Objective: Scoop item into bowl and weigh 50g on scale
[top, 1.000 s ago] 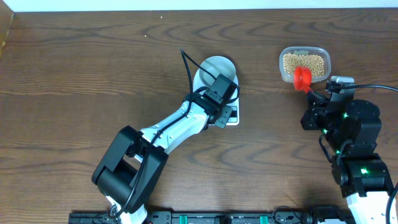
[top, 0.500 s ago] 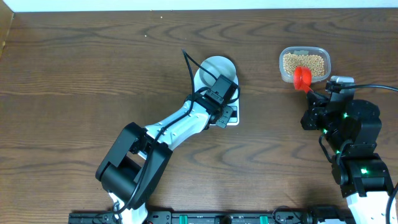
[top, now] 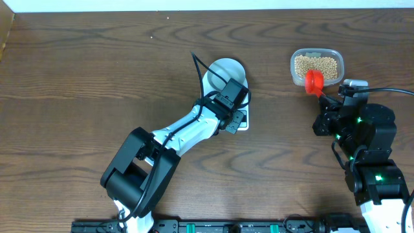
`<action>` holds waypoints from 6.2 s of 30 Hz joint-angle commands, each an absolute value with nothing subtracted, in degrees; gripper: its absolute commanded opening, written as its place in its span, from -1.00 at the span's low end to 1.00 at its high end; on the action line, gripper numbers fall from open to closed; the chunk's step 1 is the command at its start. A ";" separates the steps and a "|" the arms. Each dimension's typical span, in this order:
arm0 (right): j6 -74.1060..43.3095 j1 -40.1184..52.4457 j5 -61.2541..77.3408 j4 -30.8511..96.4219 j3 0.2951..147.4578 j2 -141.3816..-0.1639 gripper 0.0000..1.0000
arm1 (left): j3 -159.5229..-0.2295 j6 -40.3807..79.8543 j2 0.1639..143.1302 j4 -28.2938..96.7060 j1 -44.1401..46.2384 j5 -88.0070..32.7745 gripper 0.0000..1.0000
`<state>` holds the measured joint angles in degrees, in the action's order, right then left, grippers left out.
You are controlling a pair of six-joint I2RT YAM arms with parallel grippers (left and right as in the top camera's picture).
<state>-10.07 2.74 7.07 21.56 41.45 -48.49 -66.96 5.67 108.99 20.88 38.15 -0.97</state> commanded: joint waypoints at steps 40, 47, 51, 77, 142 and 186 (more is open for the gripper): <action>-1.08 2.13 5.98 15.35 42.04 -48.38 -0.98 | -68.38 -1.72 83.81 33.36 38.33 6.31 -0.86; 3.68 2.13 6.15 14.83 42.04 -48.38 -0.98 | -68.38 -1.98 83.83 32.49 38.17 6.92 -0.85; 5.04 2.13 6.11 14.52 42.04 -48.80 -0.98 | -68.38 -1.93 83.88 32.88 38.17 6.92 -0.86; -3.81 2.13 10.26 34.15 59.24 -58.00 -0.98 | -68.38 3.70 84.51 35.16 38.06 6.50 -0.86; 1.41 2.20 12.82 46.06 68.58 -65.58 -0.98 | -68.36 6.09 110.30 22.65 38.20 1.91 -0.86; 1.43 2.17 12.82 46.04 68.58 -65.58 -0.98 | -67.72 6.09 113.06 22.20 38.35 4.08 -0.86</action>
